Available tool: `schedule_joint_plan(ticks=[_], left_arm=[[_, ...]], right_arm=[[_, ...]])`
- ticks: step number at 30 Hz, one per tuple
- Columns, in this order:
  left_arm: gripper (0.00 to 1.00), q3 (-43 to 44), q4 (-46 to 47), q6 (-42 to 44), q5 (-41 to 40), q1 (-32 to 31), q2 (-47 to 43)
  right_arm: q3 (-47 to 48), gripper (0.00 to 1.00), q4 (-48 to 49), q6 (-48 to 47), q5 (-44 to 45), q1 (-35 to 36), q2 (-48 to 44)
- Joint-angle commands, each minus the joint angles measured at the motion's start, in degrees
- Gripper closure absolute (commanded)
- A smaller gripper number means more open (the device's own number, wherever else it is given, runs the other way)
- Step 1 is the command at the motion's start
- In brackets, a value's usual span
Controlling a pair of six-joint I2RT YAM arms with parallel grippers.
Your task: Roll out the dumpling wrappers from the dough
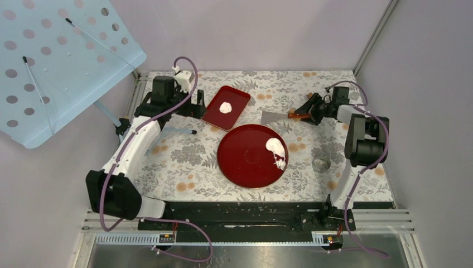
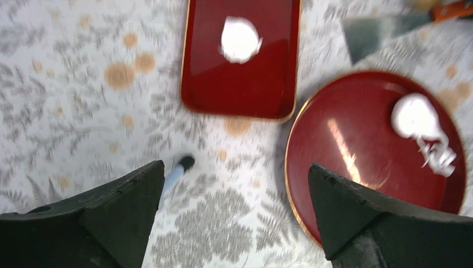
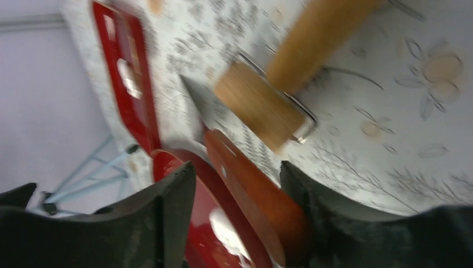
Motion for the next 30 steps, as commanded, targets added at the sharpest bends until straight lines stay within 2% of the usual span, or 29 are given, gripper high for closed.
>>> schedule_joint_plan(ticks=[1, 4, 11, 14, 16, 18, 21, 24, 28, 30], left_arm=[[0.01, -8.1, -4.8, 6.6, -0.4, 1.6, -4.7], [0.01, -13.1, -5.5, 8.0, 0.2, 3.4, -9.0], [0.01, -19.2, -6.7, 10.9, -0.7, 5.8, -18.5], [0.01, -19.5, -8.5, 11.4, -2.0, 5.8, -20.2], [0.01, -19.0, -9.9, 10.8, -3.0, 5.9, -21.0], [0.01, -18.7, -10.8, 10.4, -4.5, 6.2, -22.5], [0.01, -19.9, -9.5, 10.1, -6.6, 7.0, -26.7], [0.01, -24.8, -5.2, 10.3, -4.7, 8.0, -32.4], [0.01, -28.3, -2.8, 10.3, -3.8, 8.7, -36.8], [0.01, -28.7, -2.7, 10.3, -2.5, 9.1, -37.1]], right_arm=[[-0.3, 0.27, -11.2, -12.1, 10.3, 0.2, -7.5], [0.4, 0.01, -18.6, -16.6, 15.2, 0.2, -11.9], [1.7, 0.00, -36.0, -27.5, 26.7, 0.2, -30.2], [0.5, 0.01, -39.7, -32.1, 33.2, 0.3, -36.7], [0.1, 0.00, -42.1, -35.0, 34.6, 0.2, -40.8], [0.3, 0.00, -45.0, -37.2, 32.6, 0.2, -45.6], [-1.3, 0.00, -47.1, -41.1, 24.2, 0.2, -56.4], [-9.1, 0.00, -42.6, -42.9, 18.1, 0.3, -71.9], [-18.5, 0.00, -32.3, -38.9, 19.9, 0.2, -93.3], [-17.0, 0.01, -34.8, -37.5, 20.5, 0.2, -92.6]])
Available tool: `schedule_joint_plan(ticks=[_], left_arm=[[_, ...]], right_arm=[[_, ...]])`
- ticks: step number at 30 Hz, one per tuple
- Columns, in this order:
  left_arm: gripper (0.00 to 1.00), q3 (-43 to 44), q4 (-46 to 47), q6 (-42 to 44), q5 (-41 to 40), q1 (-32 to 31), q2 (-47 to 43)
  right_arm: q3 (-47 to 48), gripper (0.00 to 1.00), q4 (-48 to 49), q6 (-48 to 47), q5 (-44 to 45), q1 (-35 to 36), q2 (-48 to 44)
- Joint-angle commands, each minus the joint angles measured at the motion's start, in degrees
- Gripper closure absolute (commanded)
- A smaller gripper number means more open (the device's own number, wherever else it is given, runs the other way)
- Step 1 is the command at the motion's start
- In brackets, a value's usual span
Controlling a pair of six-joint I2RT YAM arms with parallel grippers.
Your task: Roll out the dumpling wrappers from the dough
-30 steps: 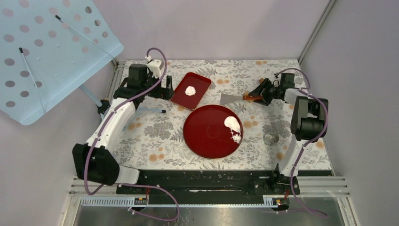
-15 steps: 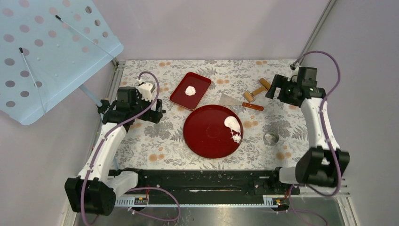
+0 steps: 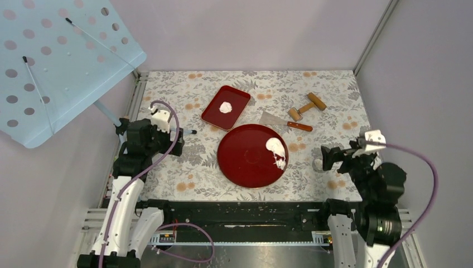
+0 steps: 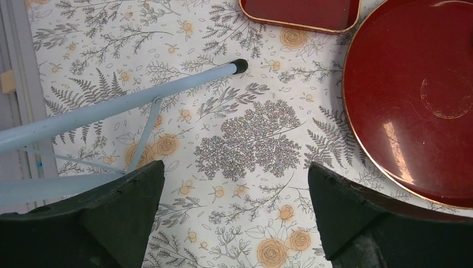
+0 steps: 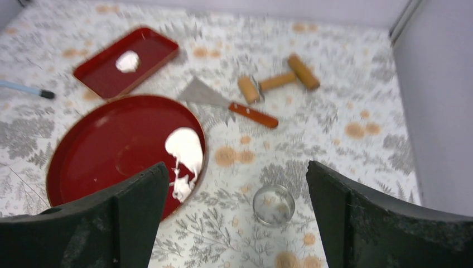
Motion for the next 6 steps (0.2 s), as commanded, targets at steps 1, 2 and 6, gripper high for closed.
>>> schedule_joint_plan(ticks=[1, 2, 6], left_arm=[[0.01, -1.0, 4.6, 0.5, 1.8, 0.9, -0.8], [0.01, -1.0, 4.7, 0.4, 1.8, 1.1, -0.6], [0.01, -1.1, 5.1, -0.1, 1.2, 2.2, 0.6]], right_arm=[[-1.8, 0.00, 4.2, 2.7, -0.8, -0.1, -3.5], [-3.5, 0.00, 5.8, 3.3, -0.9, 0.0, -3.9], [-5.6, 0.00, 8.6, 2.6, 8.1, 0.0, -4.8]])
